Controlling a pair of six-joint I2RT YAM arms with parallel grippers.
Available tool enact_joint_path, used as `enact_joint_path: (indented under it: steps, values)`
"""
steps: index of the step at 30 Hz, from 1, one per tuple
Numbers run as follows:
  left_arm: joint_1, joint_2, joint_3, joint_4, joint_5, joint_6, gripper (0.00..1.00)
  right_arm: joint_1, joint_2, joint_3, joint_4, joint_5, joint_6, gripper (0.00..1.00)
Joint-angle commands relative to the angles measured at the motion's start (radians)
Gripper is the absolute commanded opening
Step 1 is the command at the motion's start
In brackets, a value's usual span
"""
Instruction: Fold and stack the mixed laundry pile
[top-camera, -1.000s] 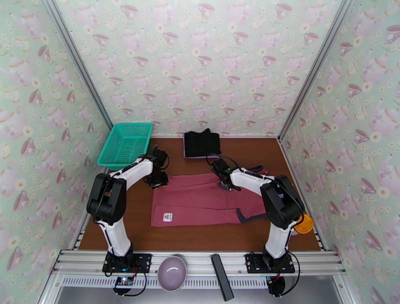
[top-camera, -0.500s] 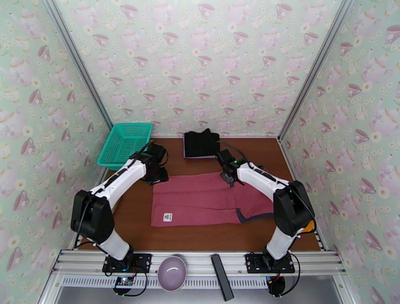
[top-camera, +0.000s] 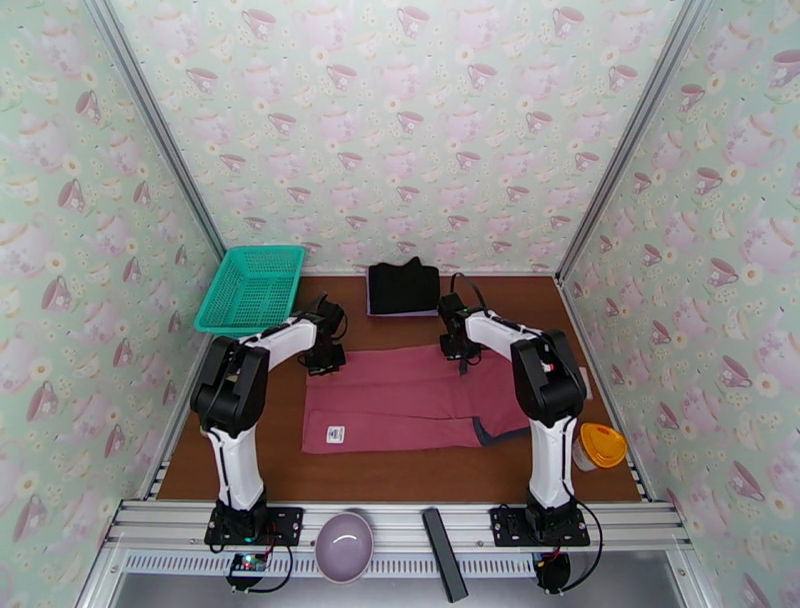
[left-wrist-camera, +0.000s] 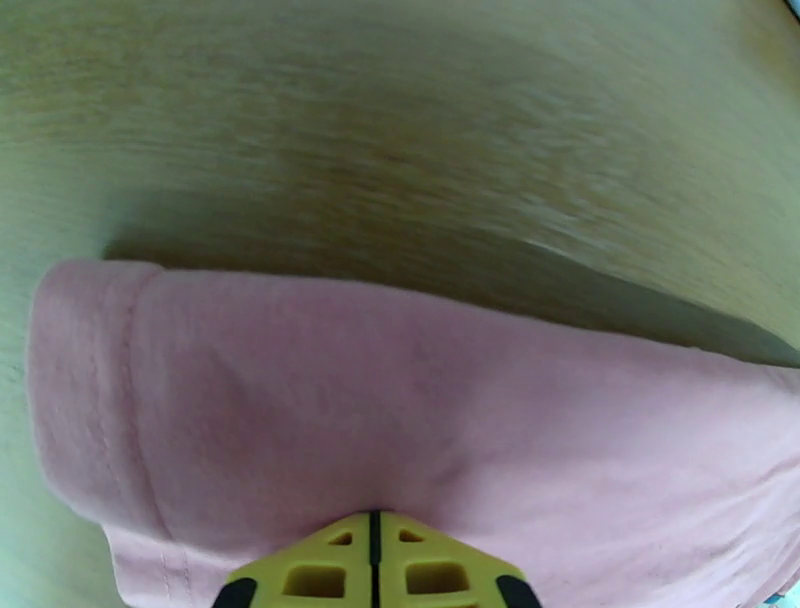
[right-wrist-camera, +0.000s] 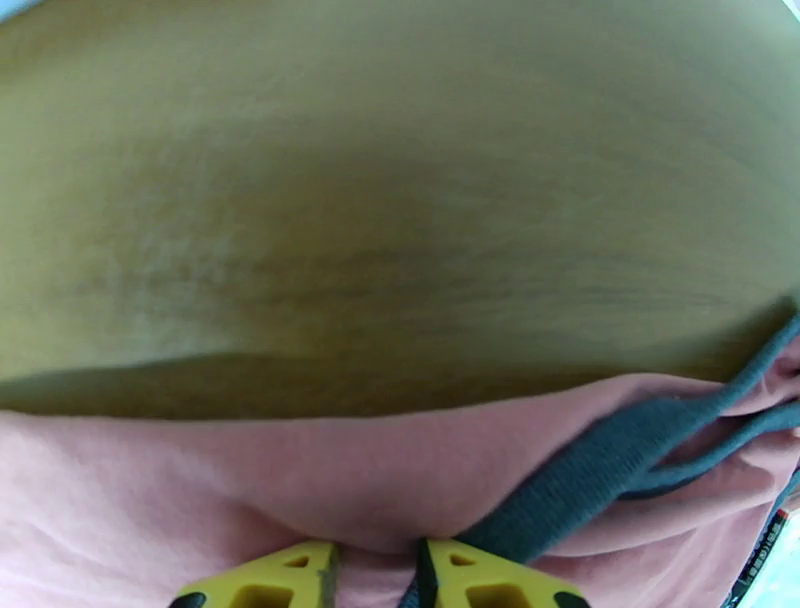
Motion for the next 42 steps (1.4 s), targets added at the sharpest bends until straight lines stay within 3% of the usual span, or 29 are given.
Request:
enact_joint_path:
  steps: [1,10,14,18,21,24,26,32,42]
  values:
    - [0.040,0.001,-0.061,0.018,-0.069,-0.006,0.07,-0.026,0.058,0.030,0.014,-0.029,0.026,0.29]
    - [0.063,-0.043,-0.040,0.021,-0.008,0.023,0.12,-0.063,0.176,0.314,-0.105,-0.002,-0.052,0.28]
    - [0.063,-0.123,0.038,-0.034,-0.026,0.042,0.26,-0.063,0.086,0.312,-0.148,-0.002,-0.060,0.34]
    - [0.062,-0.207,0.139,-0.122,-0.067,0.071,0.41,-0.025,-0.067,0.193,-0.155,-0.025,-0.032,0.40]
    - [0.066,-0.269,0.163,-0.164,-0.097,0.087,0.47,0.062,-0.168,0.105,-0.159,-0.054,0.014,0.42]
    - [0.086,-0.327,0.125,-0.168,-0.103,0.096,0.59,0.225,-0.226,0.055,-0.164,-0.075,0.084,0.44]
    - [0.122,-0.347,0.059,-0.126,-0.036,0.098,0.66,0.355,-0.227,0.049,-0.164,-0.082,0.140,0.45]
    - [0.195,-0.318,-0.120,0.076,0.172,0.066,0.65,0.661,-0.104,0.179,-0.141,-0.067,0.259,0.49]
    - [0.213,-0.084,-0.060,0.158,0.155,0.089,0.64,0.807,0.088,0.382,-0.109,-0.133,0.363,0.57]
